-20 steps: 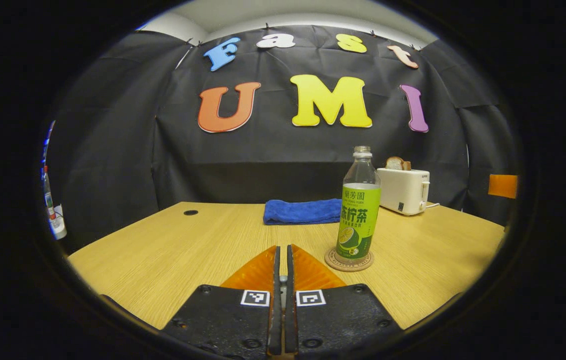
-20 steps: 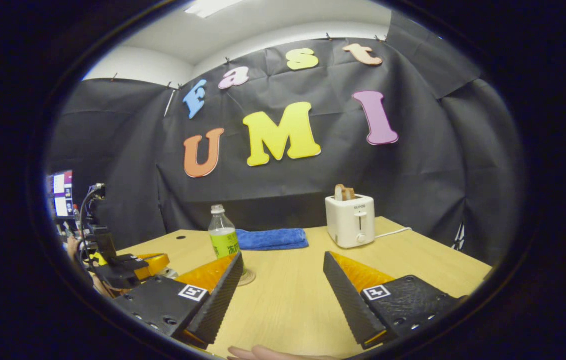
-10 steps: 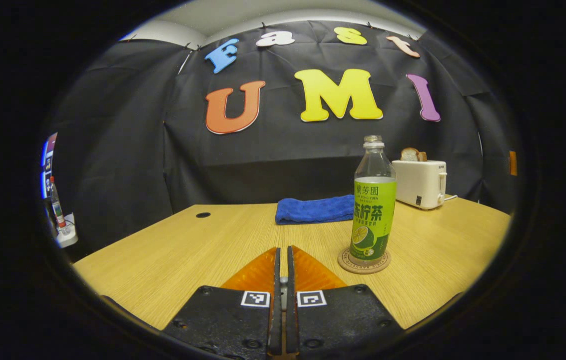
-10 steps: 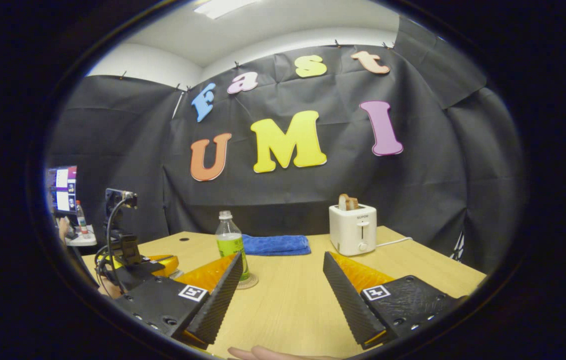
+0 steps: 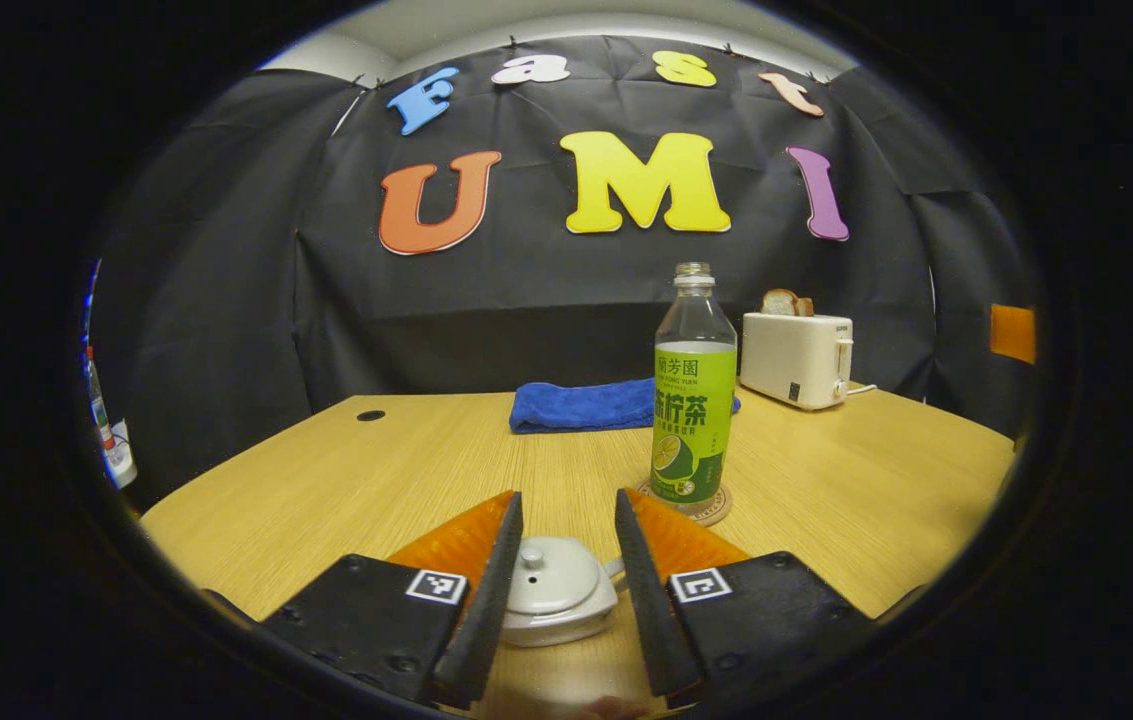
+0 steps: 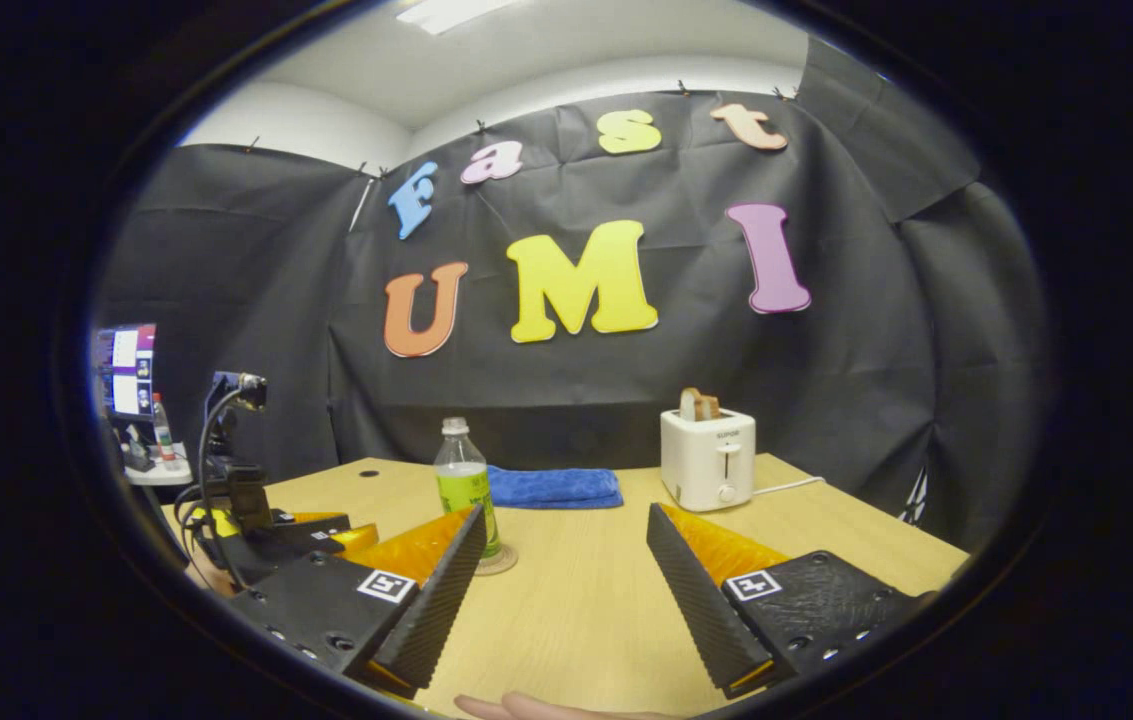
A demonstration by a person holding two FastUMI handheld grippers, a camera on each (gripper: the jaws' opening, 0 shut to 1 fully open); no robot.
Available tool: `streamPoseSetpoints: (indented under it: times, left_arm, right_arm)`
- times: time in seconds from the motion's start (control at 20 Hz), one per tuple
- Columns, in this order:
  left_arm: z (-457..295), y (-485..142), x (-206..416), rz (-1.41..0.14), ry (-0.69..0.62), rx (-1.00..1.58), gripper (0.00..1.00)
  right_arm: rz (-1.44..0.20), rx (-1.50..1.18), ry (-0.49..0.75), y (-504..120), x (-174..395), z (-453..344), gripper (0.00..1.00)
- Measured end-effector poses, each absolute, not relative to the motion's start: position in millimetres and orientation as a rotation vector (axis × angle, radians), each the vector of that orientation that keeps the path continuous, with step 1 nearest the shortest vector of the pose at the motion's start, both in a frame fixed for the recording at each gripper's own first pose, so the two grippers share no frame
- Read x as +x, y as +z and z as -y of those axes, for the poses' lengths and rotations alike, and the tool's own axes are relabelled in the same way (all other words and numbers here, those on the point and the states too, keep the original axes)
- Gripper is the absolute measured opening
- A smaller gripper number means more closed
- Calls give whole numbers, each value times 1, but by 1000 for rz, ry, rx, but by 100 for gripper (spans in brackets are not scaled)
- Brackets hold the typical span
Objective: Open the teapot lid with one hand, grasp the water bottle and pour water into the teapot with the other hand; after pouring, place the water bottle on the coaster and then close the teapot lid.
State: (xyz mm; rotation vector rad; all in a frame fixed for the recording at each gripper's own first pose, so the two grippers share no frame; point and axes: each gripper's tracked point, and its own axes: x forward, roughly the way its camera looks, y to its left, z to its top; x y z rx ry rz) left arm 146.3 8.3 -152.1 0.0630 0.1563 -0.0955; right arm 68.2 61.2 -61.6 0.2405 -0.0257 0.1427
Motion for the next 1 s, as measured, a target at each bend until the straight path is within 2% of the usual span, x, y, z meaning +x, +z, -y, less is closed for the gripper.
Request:
streamPoseSetpoints:
  times: [0.05, 0.1, 0.25, 0.3, 0.35, 0.65, 0.85, 1.0]
  left_arm:
    - [-11, -156, 139, -176, -72, 86, 73]
    - [-15, -153, 140, -176, -50, 110, 100]
    - [-17, -133, 138, -135, -24, 140, 99]
    - [-18, -125, 135, -122, -15, 142, 96]
    - [-19, -115, 130, -105, -6, 146, 99]
    - [-24, -55, 83, -32, 19, 166, 99]
    - [-30, -40, 51, -50, 23, 153, 99]
    - [-37, -29, 33, -68, 36, 83, 99]
  right_arm:
    - [15, 243, 150, -63, 68, -64, 96]
    - [6, 242, 153, -65, 66, -66, 96]
    - [9, 231, 125, -59, 61, -57, 96]
    - [4, 228, 116, -57, 59, -55, 96]
    - [3, 228, 108, -55, 57, -53, 96]
    - [-14, 211, 30, -37, 39, -29, 96]
    - [-32, 149, -50, -31, 25, -13, 96]
    - [-49, 107, -29, -30, 11, -22, 96]
